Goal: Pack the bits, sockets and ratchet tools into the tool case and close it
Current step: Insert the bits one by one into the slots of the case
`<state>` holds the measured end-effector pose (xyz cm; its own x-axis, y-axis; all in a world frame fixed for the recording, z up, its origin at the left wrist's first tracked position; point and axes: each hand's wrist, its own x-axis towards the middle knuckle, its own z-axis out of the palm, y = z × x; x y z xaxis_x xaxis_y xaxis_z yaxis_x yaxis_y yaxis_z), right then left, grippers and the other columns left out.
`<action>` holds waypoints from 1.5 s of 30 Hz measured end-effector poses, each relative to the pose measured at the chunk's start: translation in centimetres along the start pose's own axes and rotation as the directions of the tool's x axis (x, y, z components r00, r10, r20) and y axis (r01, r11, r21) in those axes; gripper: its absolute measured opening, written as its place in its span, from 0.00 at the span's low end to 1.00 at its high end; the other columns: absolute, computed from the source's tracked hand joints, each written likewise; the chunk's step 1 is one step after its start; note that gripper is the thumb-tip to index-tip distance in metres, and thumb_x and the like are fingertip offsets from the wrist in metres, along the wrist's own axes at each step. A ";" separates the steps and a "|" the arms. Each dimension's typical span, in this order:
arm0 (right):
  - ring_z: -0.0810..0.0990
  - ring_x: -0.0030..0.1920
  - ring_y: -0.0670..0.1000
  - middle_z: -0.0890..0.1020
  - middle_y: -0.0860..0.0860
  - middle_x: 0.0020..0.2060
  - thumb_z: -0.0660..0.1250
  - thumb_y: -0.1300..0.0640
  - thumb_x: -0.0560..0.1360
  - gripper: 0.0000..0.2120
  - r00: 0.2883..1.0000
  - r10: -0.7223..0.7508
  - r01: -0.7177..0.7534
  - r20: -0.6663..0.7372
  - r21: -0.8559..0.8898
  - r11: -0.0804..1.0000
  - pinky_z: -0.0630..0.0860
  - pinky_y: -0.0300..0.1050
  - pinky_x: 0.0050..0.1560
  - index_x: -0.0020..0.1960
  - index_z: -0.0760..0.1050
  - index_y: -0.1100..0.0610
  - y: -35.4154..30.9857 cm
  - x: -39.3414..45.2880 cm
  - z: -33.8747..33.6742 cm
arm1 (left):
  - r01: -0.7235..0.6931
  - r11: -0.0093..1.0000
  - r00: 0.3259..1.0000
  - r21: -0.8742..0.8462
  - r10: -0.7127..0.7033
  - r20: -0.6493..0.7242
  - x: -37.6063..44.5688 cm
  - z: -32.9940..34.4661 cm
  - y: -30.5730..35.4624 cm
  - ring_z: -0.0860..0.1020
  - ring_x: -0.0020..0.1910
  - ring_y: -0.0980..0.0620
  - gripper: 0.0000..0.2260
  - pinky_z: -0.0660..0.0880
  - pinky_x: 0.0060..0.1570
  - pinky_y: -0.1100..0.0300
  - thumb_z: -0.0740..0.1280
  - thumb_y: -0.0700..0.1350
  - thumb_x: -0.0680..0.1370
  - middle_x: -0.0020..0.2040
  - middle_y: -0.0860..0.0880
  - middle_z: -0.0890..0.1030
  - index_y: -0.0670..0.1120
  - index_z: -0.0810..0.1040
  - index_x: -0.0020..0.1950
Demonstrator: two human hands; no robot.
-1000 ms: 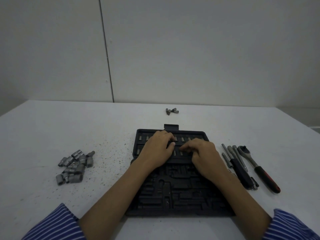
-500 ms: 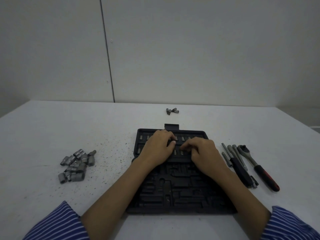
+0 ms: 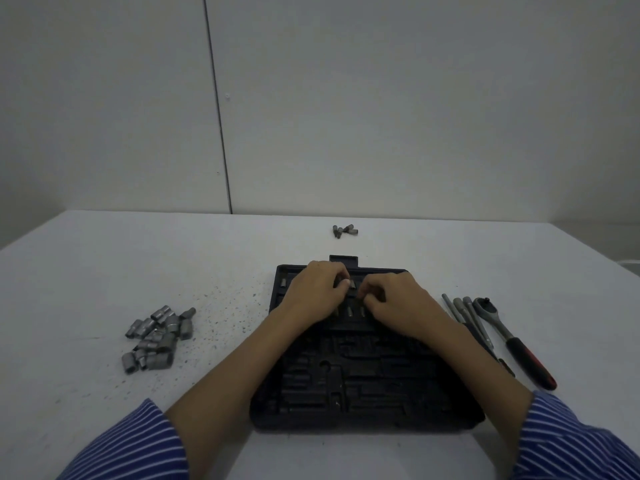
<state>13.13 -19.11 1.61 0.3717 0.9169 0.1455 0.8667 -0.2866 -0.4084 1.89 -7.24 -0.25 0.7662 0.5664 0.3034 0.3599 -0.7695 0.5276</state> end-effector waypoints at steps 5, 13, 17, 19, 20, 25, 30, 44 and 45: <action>0.73 0.35 0.45 0.75 0.44 0.34 0.61 0.57 0.74 0.09 1.000 0.008 -0.008 0.016 0.006 1.000 0.71 0.41 0.37 0.49 0.80 0.51 -0.3 1.9 -0.6 | 0.018 1.000 0.999 -0.014 -0.019 -0.035 1.5 -0.8 -0.3 0.77 0.50 0.51 0.08 0.75 0.50 0.52 0.62 0.44 0.77 0.49 0.49 0.81 0.45 0.80 0.51; 0.78 0.48 0.52 0.81 0.50 0.50 0.59 0.58 0.75 0.12 0.991 0.045 -0.047 -0.130 -0.013 0.999 0.72 0.44 0.44 0.54 0.78 0.54 -0.9 6.0 -0.2 | 0.095 0.995 0.990 -0.011 -0.095 -0.103 4.7 -0.8 -1.8 0.74 0.56 0.49 0.09 0.72 0.51 0.55 0.61 0.42 0.77 0.54 0.49 0.80 0.44 0.79 0.53; 0.77 0.54 0.53 0.79 0.51 0.55 0.59 0.57 0.76 0.13 0.989 0.061 -0.066 -0.135 -0.031 0.997 0.71 0.44 0.47 0.57 0.76 0.55 -1.0 7.8 0.8 | 0.152 0.988 0.986 -0.014 -0.153 -0.062 6.3 0.1 -3.0 0.74 0.58 0.47 0.10 0.73 0.55 0.51 0.61 0.42 0.77 0.56 0.46 0.80 0.43 0.78 0.55; 0.77 0.53 0.53 0.80 0.52 0.54 0.57 0.56 0.77 0.12 0.988 0.066 -0.072 -0.139 -0.038 0.997 0.70 0.44 0.45 0.56 0.77 0.55 -1.0 8.3 1.4 | 0.171 0.985 0.984 -0.033 -0.172 -0.046 7.1 0.5 -3.5 0.74 0.57 0.46 0.10 0.73 0.55 0.49 0.61 0.42 0.77 0.55 0.45 0.80 0.42 0.78 0.53; 0.77 0.52 0.54 0.80 0.52 0.53 0.57 0.55 0.77 0.13 0.988 0.067 -0.074 -0.138 -0.046 0.996 0.70 0.44 0.44 0.55 0.77 0.56 -0.9 8.6 1.7 | 0.179 0.983 0.983 -0.045 -0.181 -0.043 7.5 0.7 -3.7 0.75 0.57 0.46 0.09 0.73 0.55 0.49 0.61 0.42 0.76 0.55 0.45 0.80 0.42 0.78 0.53; 0.75 0.47 0.54 0.80 0.54 0.47 0.54 0.54 0.79 0.14 0.990 0.053 -0.064 -0.130 -0.078 0.995 0.69 0.45 0.41 0.51 0.77 0.58 -0.4 9.2 3.1 | 0.234 0.970 0.971 -0.074 -0.236 -0.023 9.1 1.2 -4.3 0.75 0.55 0.46 0.09 0.74 0.53 0.50 0.60 0.40 0.75 0.54 0.44 0.79 0.41 0.78 0.51; 0.73 0.43 0.53 0.79 0.53 0.42 0.54 0.55 0.79 0.13 0.980 0.008 -0.025 -0.200 -0.085 0.996 0.70 0.47 0.39 0.46 0.75 0.59 0.3 9.0 4.5 | 0.236 0.970 0.972 -0.052 -0.236 -0.008 10.8 1.7 -5.3 0.74 0.55 0.46 0.11 0.73 0.53 0.52 0.60 0.40 0.75 0.55 0.44 0.78 0.41 0.77 0.54; 0.70 0.42 0.52 0.75 0.52 0.40 0.54 0.56 0.80 0.12 0.970 -0.015 -0.003 -0.242 -0.072 0.997 0.65 0.44 0.39 0.45 0.73 0.59 0.6 9.1 5.3 | 0.123 0.988 0.992 0.091 -0.123 -0.003 13.8 3.3 -6.4 0.65 0.68 0.47 0.24 0.64 0.63 0.55 0.55 0.33 0.76 0.72 0.48 0.66 0.44 0.63 0.72; 0.70 0.43 0.52 0.75 0.53 0.40 0.54 0.56 0.80 0.12 0.971 -0.012 -0.004 -0.239 -0.068 0.998 0.65 0.44 0.40 0.45 0.73 0.59 0.6 9.1 5.3 | 0.108 0.990 0.994 0.090 -0.108 -0.009 13.9 3.4 -6.5 0.65 0.68 0.47 0.24 0.64 0.63 0.54 0.54 0.33 0.77 0.72 0.48 0.66 0.45 0.63 0.73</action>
<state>15.26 -9.46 -2.07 0.4296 0.8274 0.3616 0.8859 -0.3086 -0.3463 11.98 4.62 -2.15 0.7184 0.6485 0.2516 0.4869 -0.7271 0.4840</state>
